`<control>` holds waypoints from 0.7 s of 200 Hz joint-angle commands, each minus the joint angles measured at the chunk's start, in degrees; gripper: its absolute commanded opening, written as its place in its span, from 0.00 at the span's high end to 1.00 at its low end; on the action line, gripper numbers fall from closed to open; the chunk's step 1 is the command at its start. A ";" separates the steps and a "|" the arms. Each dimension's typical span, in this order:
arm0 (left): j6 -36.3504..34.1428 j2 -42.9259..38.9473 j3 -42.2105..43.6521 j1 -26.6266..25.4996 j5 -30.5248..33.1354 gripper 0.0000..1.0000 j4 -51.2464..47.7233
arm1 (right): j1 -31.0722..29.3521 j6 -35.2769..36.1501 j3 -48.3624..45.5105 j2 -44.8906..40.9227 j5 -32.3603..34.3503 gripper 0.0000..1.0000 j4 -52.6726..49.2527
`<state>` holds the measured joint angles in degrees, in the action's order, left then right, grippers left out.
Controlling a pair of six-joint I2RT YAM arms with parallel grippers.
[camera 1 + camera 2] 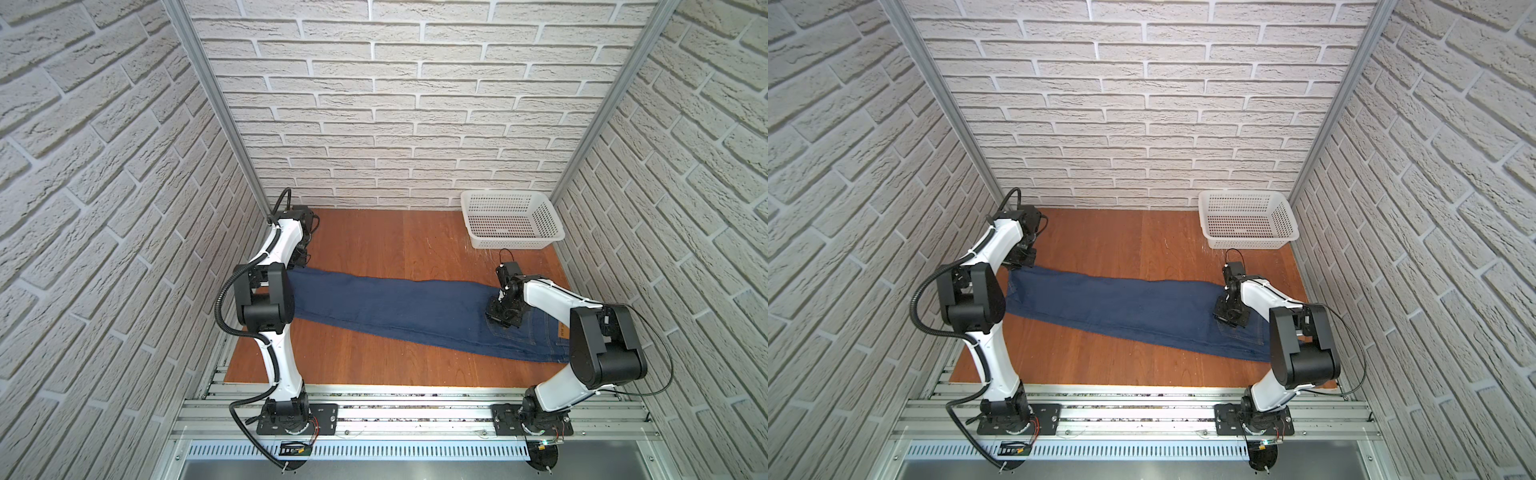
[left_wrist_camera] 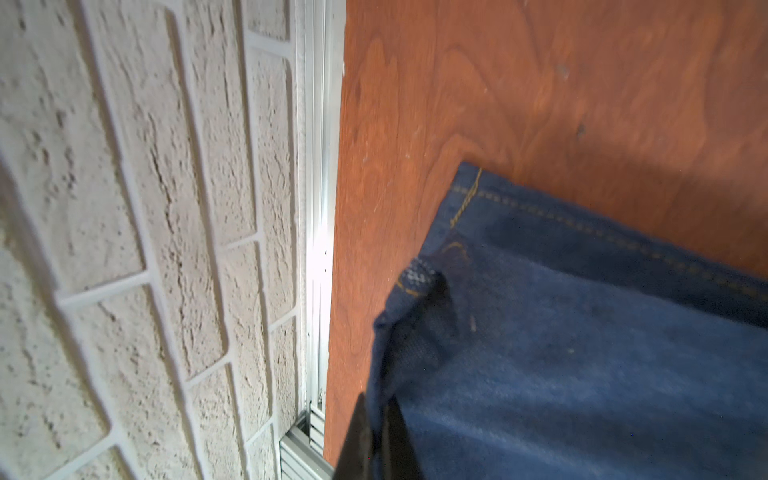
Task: Fold and stack the trousers
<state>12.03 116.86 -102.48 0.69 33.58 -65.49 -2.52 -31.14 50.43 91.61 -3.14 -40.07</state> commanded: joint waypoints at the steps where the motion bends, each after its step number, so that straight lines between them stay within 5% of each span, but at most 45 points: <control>1: -0.81 1.00 -3.79 0.58 2.46 0.96 0.06 | -0.38 0.01 -1.73 2.19 -4.24 0.83 1.80; 76: -0.16 -2.07 -2.43 0.96 -0.01 0.85 -3.86 | -0.38 -0.15 -0.42 0.50 -4.29 0.83 0.11; 86: -0.04 -1.22 -1.64 1.33 -0.01 0.77 -3.91 | -0.38 -0.07 -0.23 0.58 -4.29 0.83 0.02; 104: 0.76 0.53 -1.93 1.55 2.16 0.46 -4.85 | -0.38 0.02 0.13 0.43 -4.18 0.83 -0.41; 140: 2.86 -1.90 -4.25 1.57 4.91 0.30 -4.83 | -0.38 0.20 0.90 -1.06 -3.56 0.83 -1.82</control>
<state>13.02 117.05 -104.95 1.87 35.83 -68.88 -2.50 -31.11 50.72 91.59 -5.04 -40.12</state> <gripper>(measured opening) 0.665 0.173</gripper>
